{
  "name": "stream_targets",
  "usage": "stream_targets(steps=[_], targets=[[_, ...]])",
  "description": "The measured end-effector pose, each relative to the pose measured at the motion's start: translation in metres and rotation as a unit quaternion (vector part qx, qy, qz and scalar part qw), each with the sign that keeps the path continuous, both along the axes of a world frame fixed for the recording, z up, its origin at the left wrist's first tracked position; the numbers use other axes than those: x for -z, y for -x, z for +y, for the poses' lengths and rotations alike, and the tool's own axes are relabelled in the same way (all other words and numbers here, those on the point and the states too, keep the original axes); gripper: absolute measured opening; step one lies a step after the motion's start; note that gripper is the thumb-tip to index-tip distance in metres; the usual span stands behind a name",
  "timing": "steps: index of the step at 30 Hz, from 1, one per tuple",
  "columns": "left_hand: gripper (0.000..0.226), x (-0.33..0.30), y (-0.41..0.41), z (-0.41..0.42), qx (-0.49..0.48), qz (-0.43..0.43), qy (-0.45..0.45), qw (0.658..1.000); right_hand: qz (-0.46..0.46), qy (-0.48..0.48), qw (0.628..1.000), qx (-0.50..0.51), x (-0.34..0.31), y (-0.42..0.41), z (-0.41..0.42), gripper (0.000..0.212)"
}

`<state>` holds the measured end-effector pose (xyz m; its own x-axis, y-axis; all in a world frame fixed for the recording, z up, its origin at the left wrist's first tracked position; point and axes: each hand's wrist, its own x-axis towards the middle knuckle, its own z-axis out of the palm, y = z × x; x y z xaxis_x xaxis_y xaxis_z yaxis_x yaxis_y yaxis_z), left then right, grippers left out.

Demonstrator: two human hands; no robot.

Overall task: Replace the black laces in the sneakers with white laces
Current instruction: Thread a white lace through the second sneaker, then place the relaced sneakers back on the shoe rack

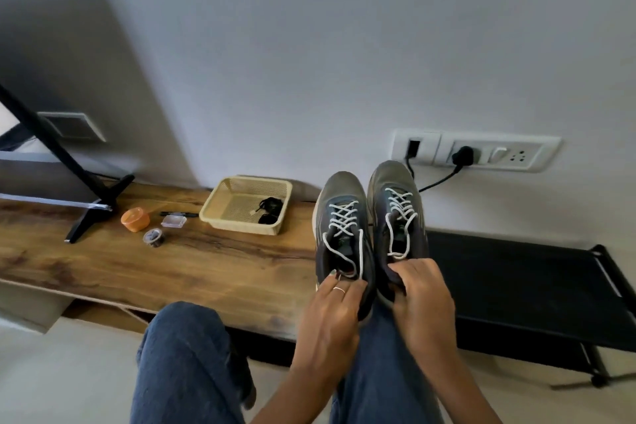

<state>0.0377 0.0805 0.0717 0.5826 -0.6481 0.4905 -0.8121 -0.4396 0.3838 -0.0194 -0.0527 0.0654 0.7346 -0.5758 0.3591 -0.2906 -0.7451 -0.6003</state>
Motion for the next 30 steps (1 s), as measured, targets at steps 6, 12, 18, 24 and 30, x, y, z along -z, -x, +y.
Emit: stream_targets(steps=[6, 12, 18, 24, 30], targets=[[0.028, 0.022, 0.016, -0.065, 0.075, -0.014, -0.013, 0.997, 0.023, -0.011, 0.998, 0.059, 0.019, 0.050, -0.048, 0.031], [0.021, 0.047, 0.043, -0.120, 0.137, -0.010, -0.041, 0.990, -0.001, 0.068, 0.992, 0.107, 0.053, 0.092, -0.088, 0.023], [0.029, 0.081, 0.059, -0.162, 0.176, 0.009, -0.104, 0.979, 0.030, 0.088, 0.986, 0.138, 0.111, 0.121, -0.132, 0.029], [0.039, 0.111, 0.055, -0.187, 0.171, 0.056, -0.208, 0.961, 0.060, 0.070, 0.985, 0.147, 0.147, 0.118, -0.141, 0.034], [0.039, 0.142, 0.044, -0.201, 0.154, 0.103, -0.211, 0.960, 0.059, 0.041, 0.986, 0.150, 0.168, 0.102, -0.142, 0.035]])
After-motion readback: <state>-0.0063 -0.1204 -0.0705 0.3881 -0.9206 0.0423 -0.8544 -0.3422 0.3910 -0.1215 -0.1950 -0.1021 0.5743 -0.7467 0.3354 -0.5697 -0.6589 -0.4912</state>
